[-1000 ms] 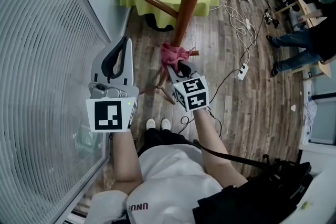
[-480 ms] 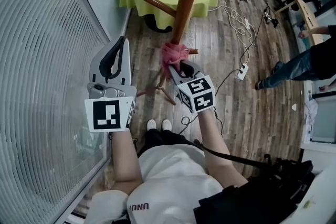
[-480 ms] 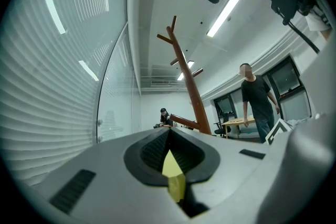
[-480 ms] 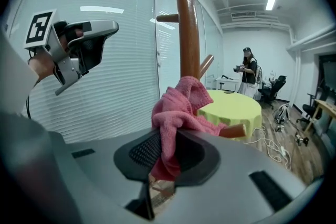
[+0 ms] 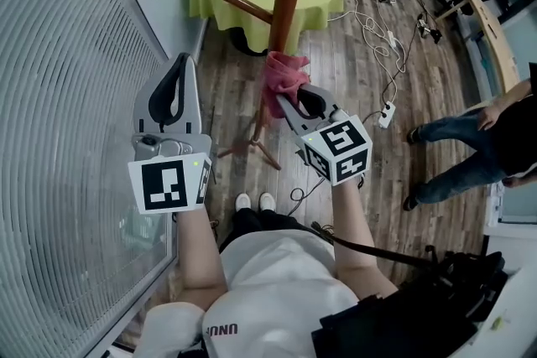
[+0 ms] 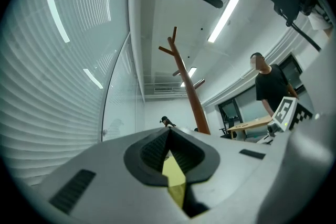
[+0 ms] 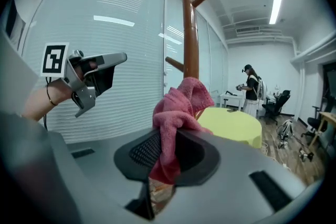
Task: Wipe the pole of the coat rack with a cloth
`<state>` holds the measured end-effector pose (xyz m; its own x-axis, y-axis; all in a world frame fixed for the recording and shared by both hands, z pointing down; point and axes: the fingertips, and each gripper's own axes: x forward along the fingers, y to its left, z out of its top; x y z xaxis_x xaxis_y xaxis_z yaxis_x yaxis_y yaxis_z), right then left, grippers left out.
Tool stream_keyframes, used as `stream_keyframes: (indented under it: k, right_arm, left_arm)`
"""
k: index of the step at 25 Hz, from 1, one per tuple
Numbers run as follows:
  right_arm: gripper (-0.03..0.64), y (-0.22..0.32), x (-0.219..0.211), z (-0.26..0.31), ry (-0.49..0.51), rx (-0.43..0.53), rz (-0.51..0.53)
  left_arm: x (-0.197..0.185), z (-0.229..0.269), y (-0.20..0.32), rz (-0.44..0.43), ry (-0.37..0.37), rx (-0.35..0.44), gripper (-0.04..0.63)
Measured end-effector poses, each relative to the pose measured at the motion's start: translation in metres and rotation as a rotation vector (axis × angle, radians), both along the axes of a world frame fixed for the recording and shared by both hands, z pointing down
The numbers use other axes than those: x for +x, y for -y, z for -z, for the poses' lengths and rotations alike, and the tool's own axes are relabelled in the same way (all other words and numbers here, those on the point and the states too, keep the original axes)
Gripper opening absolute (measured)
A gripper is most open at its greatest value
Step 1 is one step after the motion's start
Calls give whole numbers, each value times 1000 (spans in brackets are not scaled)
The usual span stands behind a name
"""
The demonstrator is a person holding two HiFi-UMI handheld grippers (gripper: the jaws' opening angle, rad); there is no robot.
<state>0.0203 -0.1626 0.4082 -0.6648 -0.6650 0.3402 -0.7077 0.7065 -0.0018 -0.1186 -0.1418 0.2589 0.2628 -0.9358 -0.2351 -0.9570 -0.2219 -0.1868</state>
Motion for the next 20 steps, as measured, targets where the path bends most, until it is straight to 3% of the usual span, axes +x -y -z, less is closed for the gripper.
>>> stream_keyframes:
  k: [10, 20]
  right_arm:
    - [74, -6, 32, 96, 140, 203, -78]
    - [74, -18, 42, 142, 174, 362, -120]
  left_arm:
    - [6, 37, -16, -13, 0, 88, 14]
    - [10, 61, -29, -13, 28, 143, 13]
